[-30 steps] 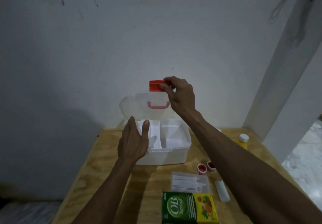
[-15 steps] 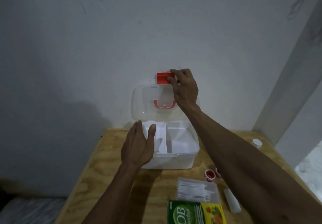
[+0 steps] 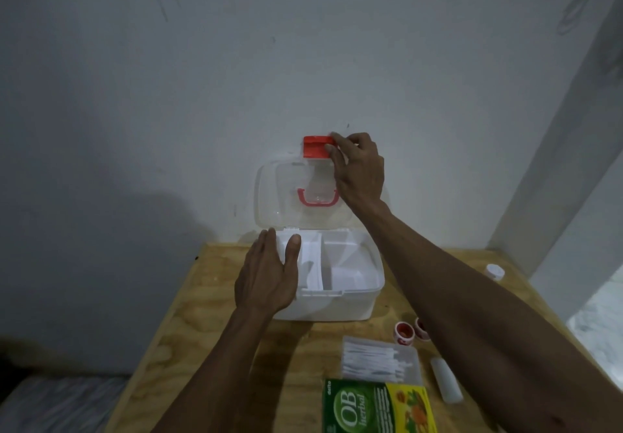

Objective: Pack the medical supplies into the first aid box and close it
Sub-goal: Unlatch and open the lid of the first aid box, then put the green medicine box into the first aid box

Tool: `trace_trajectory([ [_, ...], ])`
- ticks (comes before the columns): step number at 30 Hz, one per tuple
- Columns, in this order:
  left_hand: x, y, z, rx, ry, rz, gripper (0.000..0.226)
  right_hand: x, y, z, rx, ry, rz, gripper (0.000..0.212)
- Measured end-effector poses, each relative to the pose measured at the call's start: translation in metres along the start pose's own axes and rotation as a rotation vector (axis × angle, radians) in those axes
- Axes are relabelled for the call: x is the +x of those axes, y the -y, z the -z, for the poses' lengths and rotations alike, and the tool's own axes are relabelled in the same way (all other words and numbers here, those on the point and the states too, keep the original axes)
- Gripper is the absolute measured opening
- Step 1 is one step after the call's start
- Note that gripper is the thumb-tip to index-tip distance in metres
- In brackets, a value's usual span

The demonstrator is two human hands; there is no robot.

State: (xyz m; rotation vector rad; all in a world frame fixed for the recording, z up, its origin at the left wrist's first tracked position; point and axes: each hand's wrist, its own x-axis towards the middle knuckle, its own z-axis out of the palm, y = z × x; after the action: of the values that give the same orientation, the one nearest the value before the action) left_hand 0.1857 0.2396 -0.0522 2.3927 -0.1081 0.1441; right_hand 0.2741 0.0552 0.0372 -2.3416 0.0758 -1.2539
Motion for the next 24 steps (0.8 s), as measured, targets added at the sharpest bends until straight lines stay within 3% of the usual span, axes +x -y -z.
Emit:
trace_trajectory([
  [9,0.001,0.001,0.0,0.002,0.005,-0.018,0.088,0.0,0.003,0.009,-0.029,0.064,-0.017,0.042],
  [13,0.003,0.002,0.0,0.047,0.002,-0.043,0.079,-0.017,0.009,0.034,0.055,0.061,-0.021,0.041],
  [24,0.005,-0.001,0.003,0.139,-0.002,-0.08,0.063,-0.184,-0.011,0.163,0.346,0.436,-0.081,0.038],
])
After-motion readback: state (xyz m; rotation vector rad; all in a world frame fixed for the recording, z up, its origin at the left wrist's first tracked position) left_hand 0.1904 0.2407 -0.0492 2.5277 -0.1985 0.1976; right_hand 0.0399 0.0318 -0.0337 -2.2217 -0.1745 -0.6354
